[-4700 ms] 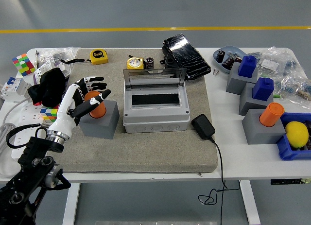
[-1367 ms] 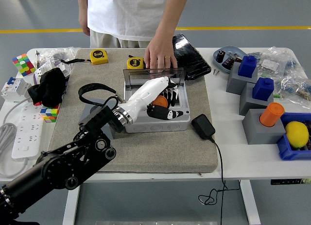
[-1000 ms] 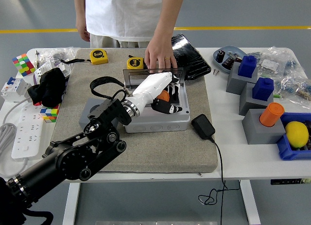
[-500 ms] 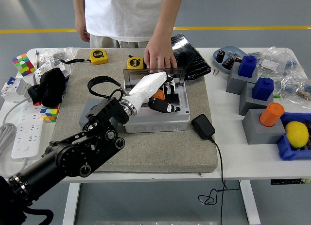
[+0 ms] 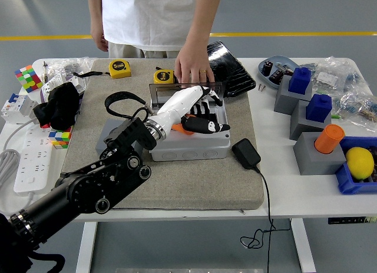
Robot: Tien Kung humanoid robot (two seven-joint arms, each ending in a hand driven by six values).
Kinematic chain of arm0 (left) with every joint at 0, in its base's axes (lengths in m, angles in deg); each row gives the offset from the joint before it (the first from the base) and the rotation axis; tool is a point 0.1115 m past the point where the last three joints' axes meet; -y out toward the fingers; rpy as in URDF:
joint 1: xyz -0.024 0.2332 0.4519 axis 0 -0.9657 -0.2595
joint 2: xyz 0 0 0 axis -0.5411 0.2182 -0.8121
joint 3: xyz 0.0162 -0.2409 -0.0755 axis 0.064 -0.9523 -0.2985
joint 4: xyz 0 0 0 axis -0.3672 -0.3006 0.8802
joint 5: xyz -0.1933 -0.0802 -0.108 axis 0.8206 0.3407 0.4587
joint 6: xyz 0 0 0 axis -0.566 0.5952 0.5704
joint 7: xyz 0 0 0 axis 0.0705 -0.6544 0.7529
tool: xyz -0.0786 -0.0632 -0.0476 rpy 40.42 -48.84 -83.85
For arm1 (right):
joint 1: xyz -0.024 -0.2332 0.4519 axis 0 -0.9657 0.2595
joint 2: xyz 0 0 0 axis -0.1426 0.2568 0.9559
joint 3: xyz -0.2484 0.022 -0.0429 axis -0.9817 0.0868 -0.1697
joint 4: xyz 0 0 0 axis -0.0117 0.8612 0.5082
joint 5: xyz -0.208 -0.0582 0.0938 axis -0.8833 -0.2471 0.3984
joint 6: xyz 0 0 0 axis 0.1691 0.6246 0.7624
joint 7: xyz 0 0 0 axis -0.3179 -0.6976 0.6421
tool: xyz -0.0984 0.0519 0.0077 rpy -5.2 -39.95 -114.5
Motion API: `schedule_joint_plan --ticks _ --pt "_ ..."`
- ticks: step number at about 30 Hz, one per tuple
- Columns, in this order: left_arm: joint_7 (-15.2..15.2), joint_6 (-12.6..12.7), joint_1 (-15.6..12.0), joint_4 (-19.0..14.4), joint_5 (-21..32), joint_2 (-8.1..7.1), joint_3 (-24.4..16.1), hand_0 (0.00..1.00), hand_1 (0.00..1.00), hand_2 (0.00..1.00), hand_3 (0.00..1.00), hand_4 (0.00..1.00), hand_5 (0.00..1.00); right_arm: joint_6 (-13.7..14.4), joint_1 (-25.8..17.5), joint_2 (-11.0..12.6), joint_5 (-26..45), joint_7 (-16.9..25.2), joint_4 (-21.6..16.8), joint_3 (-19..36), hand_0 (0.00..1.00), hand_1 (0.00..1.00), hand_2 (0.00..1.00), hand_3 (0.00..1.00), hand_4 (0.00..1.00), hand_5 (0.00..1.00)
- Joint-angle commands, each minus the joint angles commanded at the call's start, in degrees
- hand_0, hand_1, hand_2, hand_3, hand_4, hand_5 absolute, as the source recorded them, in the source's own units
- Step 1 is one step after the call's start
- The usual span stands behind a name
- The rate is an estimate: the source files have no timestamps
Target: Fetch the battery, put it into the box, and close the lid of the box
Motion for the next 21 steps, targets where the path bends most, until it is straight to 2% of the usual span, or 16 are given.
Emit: schedule_joint_plan --ticks 4,5,11,16,17,19,21 --pt "-0.4 -0.1 -0.1 -0.1 0.5 0.00 -0.2 0.250 0.395 0.436 0.655 0.998 0.460 0.0 0.0 0.0 -0.1 0.0 0.0 0.1 0.602 0.649 0.670 0.578 0.971 0.559" --pt "-0.6 0.0 -0.1 -0.1 0.5 0.00 -0.3 0.348 0.546 0.542 0.689 0.998 0.488 0.0 0.0 0.0 0.0 0.0 0.0 0.1 0.603 0.649 0.670 0.577 0.971 0.559" --pt "-2.3 0.5 -0.6 -1.2 2.2 0.00 -0.9 0.348 0.546 0.532 0.692 0.998 0.500 0.0 0.0 0.0 0.1 0.0 0.0 0.1 0.603 0.649 0.670 0.577 0.971 0.559" --pt "-2.0 -0.2 -2.5 -5.2 3.0 0.00 -2.9 0.348 0.546 0.532 0.692 0.998 0.500 0.1 0.0 -0.1 0.3 0.1 0.0 0.2 0.603 0.649 0.670 0.577 0.971 0.559" --pt "-1.7 -0.5 -3.1 -6.3 3.0 -0.14 -3.5 0.311 0.509 0.517 0.655 0.998 0.509 0.1 -0.1 -0.1 0.4 0.1 0.0 0.3 0.603 0.649 0.669 0.577 0.971 0.559" --pt "-1.2 -1.0 -4.2 -8.4 3.0 -0.81 -4.3 0.311 0.509 0.517 0.655 0.998 0.509 0.1 -0.1 -0.2 0.4 0.1 0.0 0.4 0.603 0.649 0.669 0.577 0.971 0.559" --pt "-0.8 -1.4 -6.0 -11.4 3.3 -2.50 -5.5 0.311 0.509 0.517 0.655 0.998 0.509 0.1 -0.3 -0.2 0.4 0.1 0.0 0.5 0.603 0.649 0.669 0.577 0.971 0.559"
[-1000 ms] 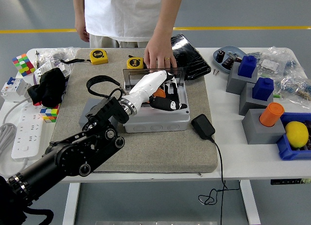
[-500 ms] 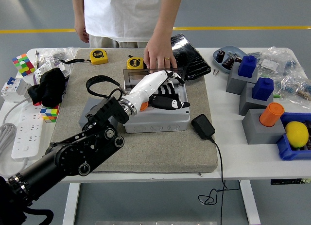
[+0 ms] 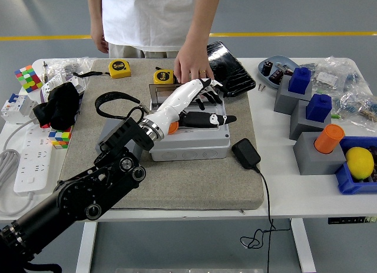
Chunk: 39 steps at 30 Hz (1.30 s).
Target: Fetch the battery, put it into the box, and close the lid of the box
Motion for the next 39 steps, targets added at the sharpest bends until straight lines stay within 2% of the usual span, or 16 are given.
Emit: schedule_joint_plan --ticks 1,2,7,8,11,13,15,19,22,30,34,39 --pt "0.0 0.0 -0.6 -1.1 0.1 -0.60 -0.4 0.311 0.509 0.517 0.655 0.998 0.509 0.0 0.0 0.0 -0.1 0.0 0.0 0.1 0.603 0.649 0.669 0.577 0.971 0.559" --pt "-0.1 0.0 -1.2 -2.2 0.3 -1.23 -0.8 0.304 0.489 0.500 0.602 0.998 0.503 0.0 0.0 0.0 -0.2 0.0 0.0 0.2 0.603 0.649 0.669 0.577 0.972 0.560" --pt "-0.8 0.1 -5.2 -8.6 1.0 -5.40 -3.8 0.304 0.489 0.500 0.602 0.998 0.503 0.0 0.1 0.0 -0.5 0.0 0.0 0.3 0.603 0.649 0.669 0.577 0.972 0.560" --pt "-0.8 0.1 -6.1 -9.7 0.9 -6.14 -4.5 0.306 0.486 0.492 0.547 0.998 0.504 0.0 0.1 0.0 -0.5 0.0 0.0 0.3 0.603 0.649 0.669 0.577 0.971 0.559" --pt "-0.7 0.0 -8.7 -12.5 0.5 -8.40 -7.0 0.306 0.486 0.492 0.547 0.998 0.504 0.0 0.2 -0.1 -0.5 0.1 0.0 0.4 0.603 0.649 0.669 0.577 0.971 0.559" --pt "-0.6 0.0 -9.9 -13.4 0.4 -9.49 -8.1 0.306 0.486 0.492 0.547 0.998 0.504 0.0 0.3 -0.1 -0.5 0.1 0.0 0.5 0.603 0.649 0.669 0.577 0.971 0.559" --pt "-0.6 0.0 -11.8 -14.3 0.7 -11.31 -9.5 0.307 0.490 0.487 0.540 0.998 0.498 0.0 0.3 -0.1 -0.4 0.1 0.0 0.5 0.603 0.649 0.669 0.577 0.972 0.560" --pt "-0.5 -0.1 -13.5 -14.2 1.3 -13.15 -10.2 0.307 0.490 0.487 0.540 0.998 0.498 0.0 0.3 0.0 -0.6 0.1 0.0 0.6 0.603 0.649 0.669 0.577 0.972 0.560" --pt "-0.3 -0.3 -14.2 -13.3 1.4 -13.70 -9.8 0.307 0.489 0.486 0.542 0.998 0.500 0.0 0.3 0.0 -0.7 0.2 0.0 0.6 0.603 0.649 0.669 0.577 0.972 0.559" --pt "-0.3 -0.8 -14.4 -11.4 1.8 -14.04 -7.9 0.317 0.503 0.489 0.539 0.998 0.500 -0.1 0.2 -0.1 -0.7 0.2 0.0 0.3 0.603 0.649 0.669 0.578 0.973 0.558" --pt "-0.3 -0.7 -13.8 -10.9 2.0 -13.49 -6.7 0.317 0.513 0.485 0.535 0.998 0.494 -0.1 0.1 -0.1 -0.5 0.2 0.0 0.4 0.602 0.649 0.670 0.578 0.974 0.558" --pt "-0.4 -0.7 -12.7 -9.8 2.2 -11.70 -5.1 0.316 0.514 0.493 0.534 0.998 0.494 0.0 0.1 -0.1 -0.1 0.2 0.0 0.3 0.602 0.649 0.669 0.578 0.975 0.558"
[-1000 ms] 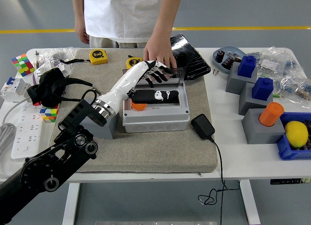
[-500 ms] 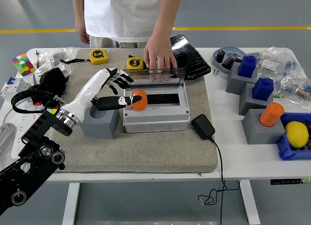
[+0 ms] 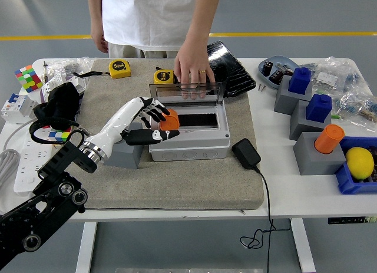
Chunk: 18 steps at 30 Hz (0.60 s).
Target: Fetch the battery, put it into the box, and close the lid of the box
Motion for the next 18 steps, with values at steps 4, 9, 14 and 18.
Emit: schedule_joint_plan --ticks 4,9,14,18 --pt "-0.2 0.1 1.2 0.9 0.4 2.10 1.1 0.316 0.514 0.493 0.534 0.998 0.494 0.0 0.0 0.0 0.3 0.0 0.0 -0.2 0.602 0.649 0.669 0.578 0.975 0.558" --pt "-1.1 0.3 3.2 2.6 2.1 5.23 3.0 0.313 0.513 0.498 0.532 0.998 0.489 0.0 -0.1 0.1 0.4 0.0 0.0 -0.3 0.603 0.649 0.669 0.578 0.976 0.558" --pt "-2.5 0.9 5.6 5.0 4.9 8.52 5.1 0.316 0.510 0.498 0.531 0.998 0.489 0.0 -0.2 0.1 0.7 0.1 0.0 -0.5 0.602 0.649 0.669 0.577 0.976 0.558" --pt "-4.0 1.4 7.6 6.9 7.8 10.61 6.9 0.318 0.511 0.498 0.531 0.998 0.493 0.0 -0.2 0.2 0.9 0.2 0.0 -0.9 0.602 0.649 0.669 0.578 0.977 0.559"
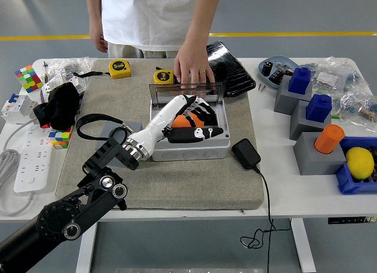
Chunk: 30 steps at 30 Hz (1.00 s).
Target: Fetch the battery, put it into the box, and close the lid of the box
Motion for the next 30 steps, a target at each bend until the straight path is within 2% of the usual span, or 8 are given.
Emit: schedule_joint_plan --ticks 3,7,16,17,22,23,28,30 --pt "-1.1 0.2 1.4 2.2 3.5 1.01 1.4 0.318 0.511 0.498 0.531 0.998 0.493 0.0 0.1 0.0 0.0 0.0 0.0 -0.1 0.602 0.649 0.669 0.578 0.977 0.559" --pt "-1.1 0.1 1.8 1.9 3.6 0.85 1.7 0.323 0.512 0.500 0.534 0.998 0.494 0.0 0.2 0.0 0.2 0.1 0.0 -0.2 0.602 0.649 0.669 0.578 0.977 0.559" --pt "-2.1 1.4 4.4 -0.3 -4.2 -0.52 -4.4 0.345 0.525 0.513 0.560 0.998 0.495 0.1 0.1 0.1 0.2 0.0 0.0 0.0 0.603 0.649 0.669 0.578 0.978 0.559" --pt "-2.0 1.3 4.8 -0.1 -4.9 -0.51 -5.0 0.554 0.665 0.632 0.676 0.998 0.496 0.1 0.1 0.1 0.1 0.0 0.0 -0.1 0.603 0.649 0.668 0.578 0.978 0.559" --pt "-0.9 0.9 6.5 1.4 -9.6 -0.50 -7.8 0.554 0.665 0.632 0.676 0.998 0.496 0.0 0.1 0.0 0.1 0.0 0.0 0.0 0.603 0.649 0.668 0.578 0.978 0.559" --pt "-0.5 0.7 6.8 1.9 -10.6 -0.53 -8.3 0.743 0.755 0.701 0.715 0.998 0.496 0.0 0.1 0.0 0.2 0.0 0.0 0.0 0.602 0.649 0.669 0.578 0.978 0.560" --pt "1.8 -0.9 7.7 5.3 -14.9 -0.55 -9.4 0.743 0.755 0.701 0.715 0.998 0.496 0.1 0.2 0.0 0.3 0.0 0.0 0.0 0.602 0.649 0.669 0.578 0.978 0.560" --pt "2.8 -1.6 7.9 6.7 -16.0 -0.63 -9.5 0.790 0.784 0.743 0.743 0.998 0.505 0.1 0.2 0.0 0.5 0.0 0.0 0.0 0.602 0.650 0.668 0.578 0.979 0.560"
